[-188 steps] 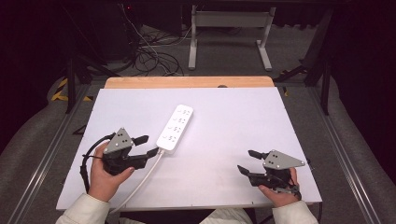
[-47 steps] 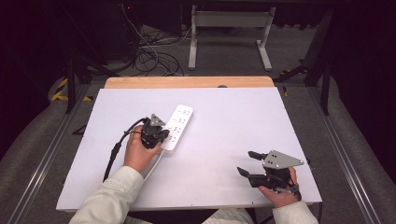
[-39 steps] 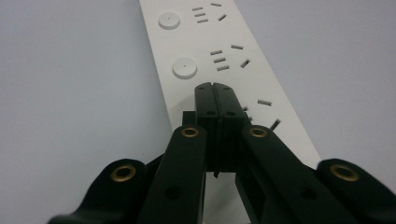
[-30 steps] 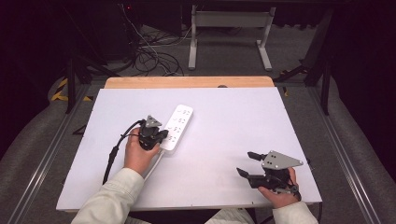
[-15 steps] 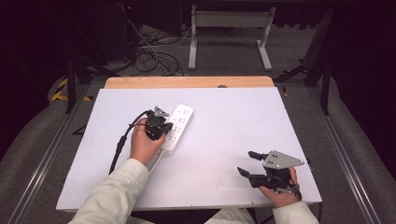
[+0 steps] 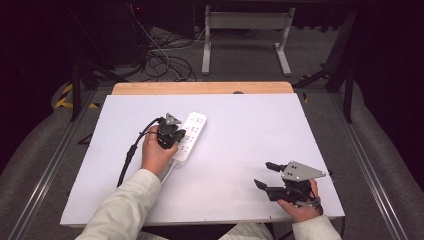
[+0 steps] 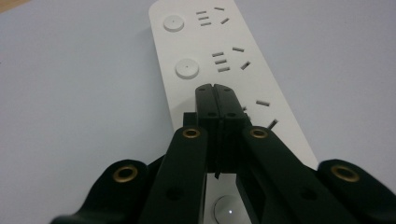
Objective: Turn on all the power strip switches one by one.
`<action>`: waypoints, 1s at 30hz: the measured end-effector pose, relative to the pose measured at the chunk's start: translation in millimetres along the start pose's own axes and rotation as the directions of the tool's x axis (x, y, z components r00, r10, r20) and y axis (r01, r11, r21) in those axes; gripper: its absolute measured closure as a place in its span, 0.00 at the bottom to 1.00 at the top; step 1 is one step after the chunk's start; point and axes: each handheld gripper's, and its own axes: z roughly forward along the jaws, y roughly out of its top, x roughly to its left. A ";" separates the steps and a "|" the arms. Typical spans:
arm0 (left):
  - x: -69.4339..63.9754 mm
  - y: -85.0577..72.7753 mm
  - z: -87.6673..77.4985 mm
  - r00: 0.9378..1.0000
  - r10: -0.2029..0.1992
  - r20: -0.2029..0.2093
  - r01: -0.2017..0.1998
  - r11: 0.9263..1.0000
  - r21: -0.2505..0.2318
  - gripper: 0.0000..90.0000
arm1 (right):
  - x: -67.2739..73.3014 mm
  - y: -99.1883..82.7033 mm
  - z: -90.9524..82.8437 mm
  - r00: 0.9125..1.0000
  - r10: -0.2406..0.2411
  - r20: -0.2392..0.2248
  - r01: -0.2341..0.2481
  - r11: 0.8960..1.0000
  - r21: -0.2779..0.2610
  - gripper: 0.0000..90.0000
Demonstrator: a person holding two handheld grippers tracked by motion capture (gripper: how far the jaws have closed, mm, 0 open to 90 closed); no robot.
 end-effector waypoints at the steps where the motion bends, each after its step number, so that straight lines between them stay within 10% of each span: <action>1: -0.2 -0.2 0.2 1.000 0.003 -0.006 -0.003 1.000 -0.002 1.00 | 0.0 0.0 0.0 1.000 0.000 -0.001 0.000 1.000 0.000 0.36; 30: 1.4 -6.3 2.7 1.000 -0.003 -0.017 0.003 1.000 -0.029 1.00 | 0.8 -0.1 1.0 1.000 -0.008 -0.006 0.008 1.000 0.004 0.36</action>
